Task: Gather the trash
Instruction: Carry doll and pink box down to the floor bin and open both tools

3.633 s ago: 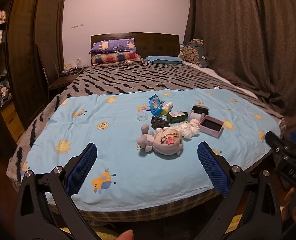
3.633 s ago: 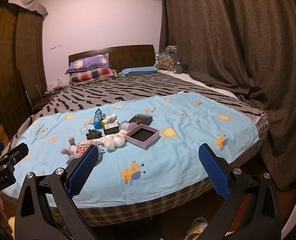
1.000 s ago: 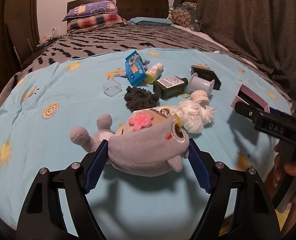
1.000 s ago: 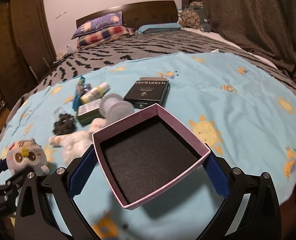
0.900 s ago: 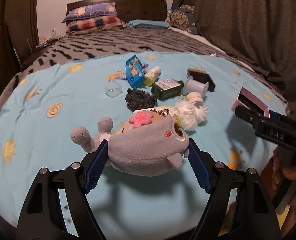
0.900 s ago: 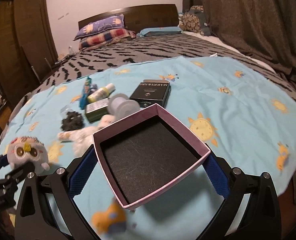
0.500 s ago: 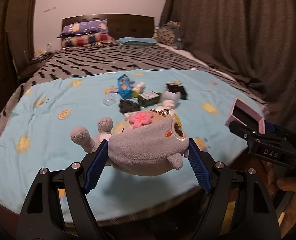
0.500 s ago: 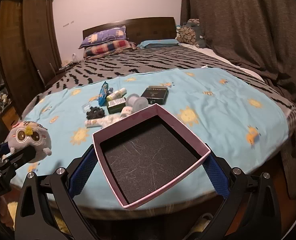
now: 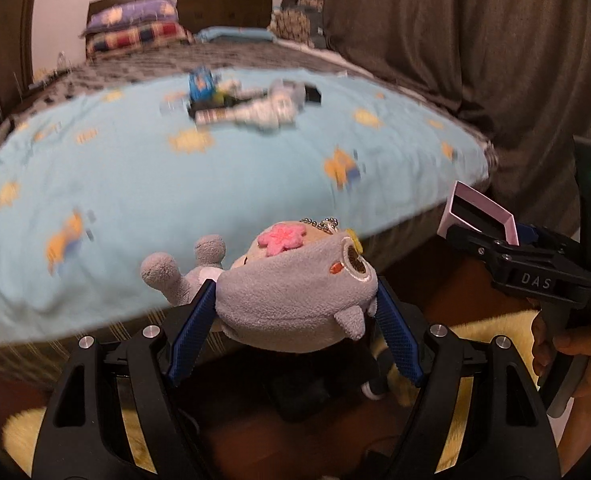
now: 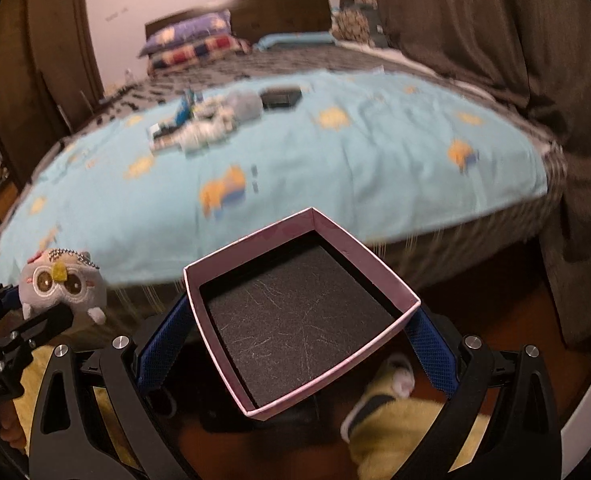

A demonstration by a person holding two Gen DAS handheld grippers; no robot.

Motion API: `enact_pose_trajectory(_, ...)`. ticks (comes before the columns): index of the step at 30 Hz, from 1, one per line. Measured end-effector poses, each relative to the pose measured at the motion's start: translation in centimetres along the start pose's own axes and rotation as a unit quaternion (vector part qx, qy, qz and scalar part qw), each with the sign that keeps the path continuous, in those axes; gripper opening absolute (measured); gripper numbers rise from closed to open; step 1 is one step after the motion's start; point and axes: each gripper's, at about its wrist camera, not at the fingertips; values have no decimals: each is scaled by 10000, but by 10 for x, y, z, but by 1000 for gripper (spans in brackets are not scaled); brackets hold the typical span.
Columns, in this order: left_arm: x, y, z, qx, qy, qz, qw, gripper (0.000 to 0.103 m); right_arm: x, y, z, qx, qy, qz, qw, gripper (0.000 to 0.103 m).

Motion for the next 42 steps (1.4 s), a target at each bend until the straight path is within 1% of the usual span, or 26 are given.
enact_pose_trajectory(3, 0, 19, -13, -257, -105, -86, 9996, 74, 0, 16, -16, -222, 19, 21, 9998, 99)
enact_pose_trajectory(4, 0, 30, -19, -366, -101, -54, 9993, 74, 0, 22, -21, -290, 20, 34, 9996, 99)
enact_pose_trajectory(8, 9, 52, -35, -545, 100, 98, 9984, 74, 1, 51, -38, -634, 117, 163, 9978, 99)
enact_pose_trajectory(13, 10, 88, -54, -924, 125, 78, 9956, 73, 3, 78, -53, -1029, 250, 349, 9938, 99)
enact_pose_trajectory(17, 10, 107, -66, -1143, 157, 42, 9933, 73, 3, 95, -64, -1251, 251, 336, 9913, 99)
enact_pose_trajectory(20, 10, 120, -71, -1243, 180, 84, 9920, 73, 5, 109, -71, -1439, 361, 440, 9880, 99)
enact_pose_trajectory(23, 8, 133, -74, -1361, 228, 98, 9904, 73, 4, 121, -78, -1576, 387, 457, 9857, 99)
enact_pose_trajectory(28, 1, 147, -79, -1563, 140, 26, 9876, 73, -5, 136, -82, -1730, 360, 474, 9831, 100)
enact_pose_trajectory(34, -7, 161, -78, -1720, 18, -43, 9851, 76, -12, 149, -80, -1783, 394, 560, 9816, 100)
enact_pose_trajectory(37, -12, 157, -77, -1631, 11, -30, 9866, 88, -15, 154, -70, -1769, 426, 599, 9815, 100)
enact_pose_trajectory(42, -19, 146, -71, -1544, -43, -2, 9880, 92, -14, 152, -61, -1765, 508, 691, 9805, 100)
Point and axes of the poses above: each gripper's, at about its wrist camera, not at the fingertips, and y roughly the way its jaws point, x to its right, z to its top, and after that the axes turned 4 degrees about -x, right-handed
